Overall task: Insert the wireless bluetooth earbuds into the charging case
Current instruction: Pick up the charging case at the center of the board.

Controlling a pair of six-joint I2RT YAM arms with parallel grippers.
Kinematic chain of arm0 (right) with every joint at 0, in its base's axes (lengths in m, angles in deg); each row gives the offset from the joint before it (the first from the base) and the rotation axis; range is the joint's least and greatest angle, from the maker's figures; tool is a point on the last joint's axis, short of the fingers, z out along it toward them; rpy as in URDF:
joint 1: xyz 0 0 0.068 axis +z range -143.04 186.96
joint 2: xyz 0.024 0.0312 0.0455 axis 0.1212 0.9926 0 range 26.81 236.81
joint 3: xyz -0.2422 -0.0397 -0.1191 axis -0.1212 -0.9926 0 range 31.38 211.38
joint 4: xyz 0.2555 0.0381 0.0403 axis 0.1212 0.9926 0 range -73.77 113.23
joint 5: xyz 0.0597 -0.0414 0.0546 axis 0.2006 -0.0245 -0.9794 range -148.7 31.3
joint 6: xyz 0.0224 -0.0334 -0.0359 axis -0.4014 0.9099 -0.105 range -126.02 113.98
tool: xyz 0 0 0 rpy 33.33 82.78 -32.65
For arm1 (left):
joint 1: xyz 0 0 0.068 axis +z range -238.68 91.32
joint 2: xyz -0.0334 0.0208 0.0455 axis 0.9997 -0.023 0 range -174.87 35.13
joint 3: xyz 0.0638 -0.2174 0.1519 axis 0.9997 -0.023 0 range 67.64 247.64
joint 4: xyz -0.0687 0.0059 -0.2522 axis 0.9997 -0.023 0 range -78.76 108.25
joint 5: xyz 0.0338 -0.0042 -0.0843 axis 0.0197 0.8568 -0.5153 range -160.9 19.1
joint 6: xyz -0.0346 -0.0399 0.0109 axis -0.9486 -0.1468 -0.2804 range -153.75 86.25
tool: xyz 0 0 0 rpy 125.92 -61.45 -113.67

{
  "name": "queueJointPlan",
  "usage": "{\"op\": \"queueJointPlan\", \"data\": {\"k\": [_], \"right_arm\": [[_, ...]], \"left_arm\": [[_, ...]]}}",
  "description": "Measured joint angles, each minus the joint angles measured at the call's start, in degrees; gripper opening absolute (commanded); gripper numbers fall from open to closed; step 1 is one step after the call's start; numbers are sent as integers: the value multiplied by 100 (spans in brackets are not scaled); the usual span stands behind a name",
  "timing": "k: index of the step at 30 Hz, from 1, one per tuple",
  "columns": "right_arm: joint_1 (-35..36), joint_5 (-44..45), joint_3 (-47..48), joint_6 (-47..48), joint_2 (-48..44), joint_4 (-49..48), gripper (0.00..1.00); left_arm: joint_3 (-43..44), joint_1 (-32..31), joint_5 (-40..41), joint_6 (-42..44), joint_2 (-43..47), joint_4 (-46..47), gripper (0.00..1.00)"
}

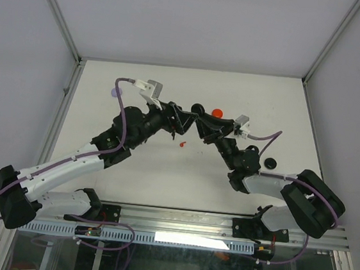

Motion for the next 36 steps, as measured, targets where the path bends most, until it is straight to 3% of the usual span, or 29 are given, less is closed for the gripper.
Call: {"op": "queueJointPlan", "data": {"k": [8,19,30,36], "right_arm": [[-264,-826,0,-605,-345,15,0],[-356,-1858,114,-1349,-708,269,0],[-400,-2173,271,-2011,-728,258,0],[-433,-2343,361,-2199,-726,219,0]], "left_arm": [[-562,1285,-2190,48,529,693,78],[-748,1635,-4481,-197,350,1808,64],[-822,1766,-5073,-404,181,2592,44],[-837,1792,-5121,-466,175,2804,45]]}}
